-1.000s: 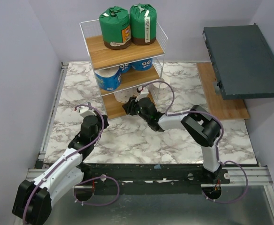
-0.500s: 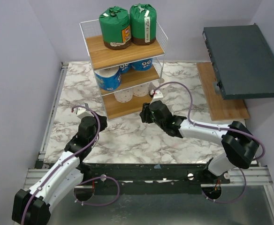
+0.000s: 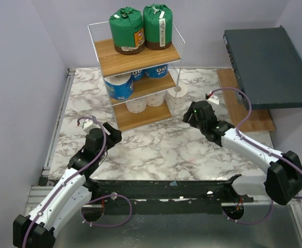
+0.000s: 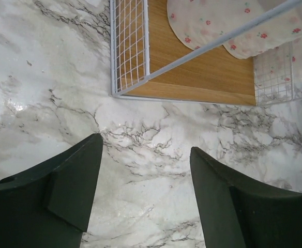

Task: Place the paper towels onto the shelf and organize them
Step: Pick up the paper towel from the center of the board.

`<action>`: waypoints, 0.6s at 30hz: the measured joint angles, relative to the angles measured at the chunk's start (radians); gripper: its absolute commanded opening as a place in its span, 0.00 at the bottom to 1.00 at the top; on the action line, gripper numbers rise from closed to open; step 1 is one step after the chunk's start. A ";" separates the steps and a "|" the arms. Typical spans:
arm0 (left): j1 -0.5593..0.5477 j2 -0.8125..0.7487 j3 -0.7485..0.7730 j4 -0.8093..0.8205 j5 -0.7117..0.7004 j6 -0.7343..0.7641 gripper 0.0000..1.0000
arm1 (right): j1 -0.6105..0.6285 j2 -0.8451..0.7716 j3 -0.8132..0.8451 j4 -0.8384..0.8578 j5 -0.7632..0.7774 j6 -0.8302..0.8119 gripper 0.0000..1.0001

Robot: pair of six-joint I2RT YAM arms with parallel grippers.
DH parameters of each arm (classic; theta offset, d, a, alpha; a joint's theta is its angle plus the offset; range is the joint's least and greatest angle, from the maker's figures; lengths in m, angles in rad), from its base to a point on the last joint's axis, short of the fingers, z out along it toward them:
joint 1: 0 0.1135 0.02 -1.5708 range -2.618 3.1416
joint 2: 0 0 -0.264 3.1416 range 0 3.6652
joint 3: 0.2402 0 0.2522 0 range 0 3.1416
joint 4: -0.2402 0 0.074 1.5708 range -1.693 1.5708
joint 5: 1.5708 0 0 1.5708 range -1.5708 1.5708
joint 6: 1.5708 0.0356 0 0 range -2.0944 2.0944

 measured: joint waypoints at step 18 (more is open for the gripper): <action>0.002 -0.227 -0.019 -0.185 -0.024 -0.167 0.98 | -0.242 0.261 0.318 -0.045 -0.079 0.191 0.61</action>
